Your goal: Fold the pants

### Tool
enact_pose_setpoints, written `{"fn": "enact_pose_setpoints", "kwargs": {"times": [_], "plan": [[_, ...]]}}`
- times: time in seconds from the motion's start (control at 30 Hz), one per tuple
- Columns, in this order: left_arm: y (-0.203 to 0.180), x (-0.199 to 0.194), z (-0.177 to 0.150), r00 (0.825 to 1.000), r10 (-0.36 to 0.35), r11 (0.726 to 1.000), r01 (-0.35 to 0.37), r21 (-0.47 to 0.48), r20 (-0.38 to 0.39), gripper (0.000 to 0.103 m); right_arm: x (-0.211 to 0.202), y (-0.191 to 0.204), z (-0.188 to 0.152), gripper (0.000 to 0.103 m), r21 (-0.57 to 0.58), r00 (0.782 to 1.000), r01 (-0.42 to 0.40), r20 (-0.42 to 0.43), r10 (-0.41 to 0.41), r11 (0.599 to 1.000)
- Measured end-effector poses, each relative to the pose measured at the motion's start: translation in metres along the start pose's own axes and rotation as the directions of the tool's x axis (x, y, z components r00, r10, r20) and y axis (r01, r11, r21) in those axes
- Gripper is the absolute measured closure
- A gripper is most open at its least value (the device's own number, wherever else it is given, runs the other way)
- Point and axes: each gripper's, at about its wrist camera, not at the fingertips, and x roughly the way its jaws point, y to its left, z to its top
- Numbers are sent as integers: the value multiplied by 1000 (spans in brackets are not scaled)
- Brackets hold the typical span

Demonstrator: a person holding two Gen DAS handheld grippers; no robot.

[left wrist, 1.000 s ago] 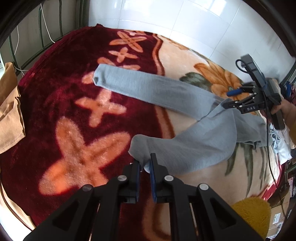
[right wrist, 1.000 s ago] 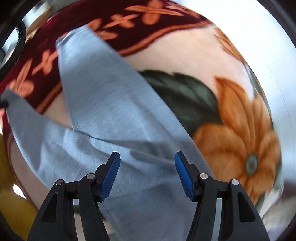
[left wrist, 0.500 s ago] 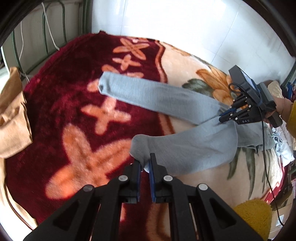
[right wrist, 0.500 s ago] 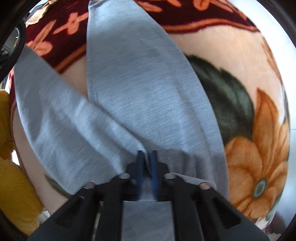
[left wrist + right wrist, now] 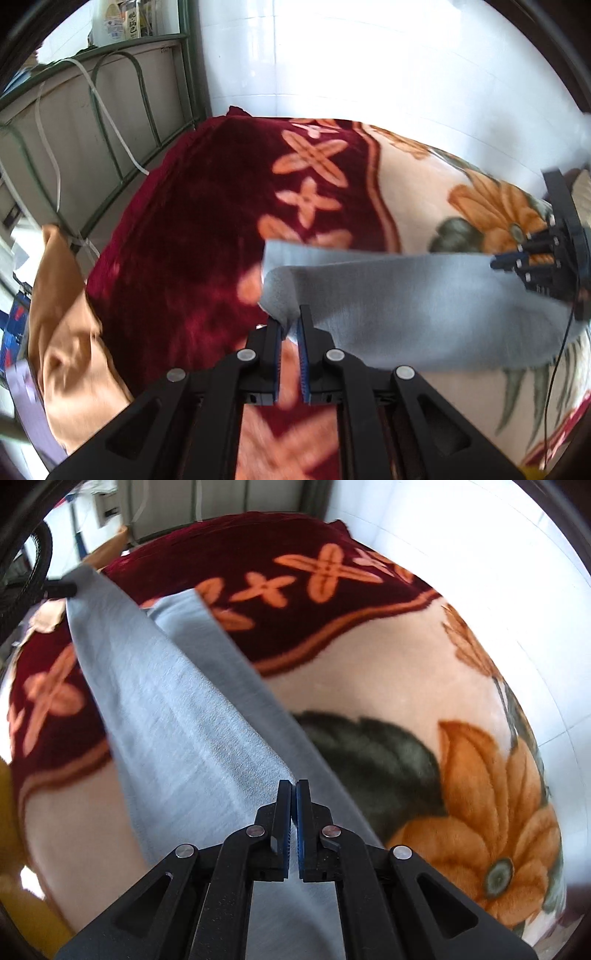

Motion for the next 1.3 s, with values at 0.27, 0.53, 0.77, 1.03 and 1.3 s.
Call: {"fn": "enact_pose_setpoints", "kwargs": {"times": [0.27, 0.53, 0.77, 1.03, 1.3], "plan": [[-5, 86, 41, 990, 66, 993, -54, 101, -124, 94, 61, -22, -2, 100, 124, 999, 50, -22, -47, 991], [7, 106, 44, 984, 124, 992, -119, 49, -128, 69, 79, -17, -6, 94, 183, 992, 128, -45, -122, 975], [33, 79, 29, 990, 85, 996, -88, -18, -113, 52, 42, -11, 6, 76, 292, 990, 130, 5, -138, 948], [19, 103, 1, 980, 100, 995, -95, 35, -170, 52, 25, 50, 21, 69, 262, 998, 23, 54, -39, 965], [58, 110, -14, 951, 235, 970, -244, -21, -202, 60, 42, 80, 11, 69, 348, 999, -13, 34, 1, 938]]}}
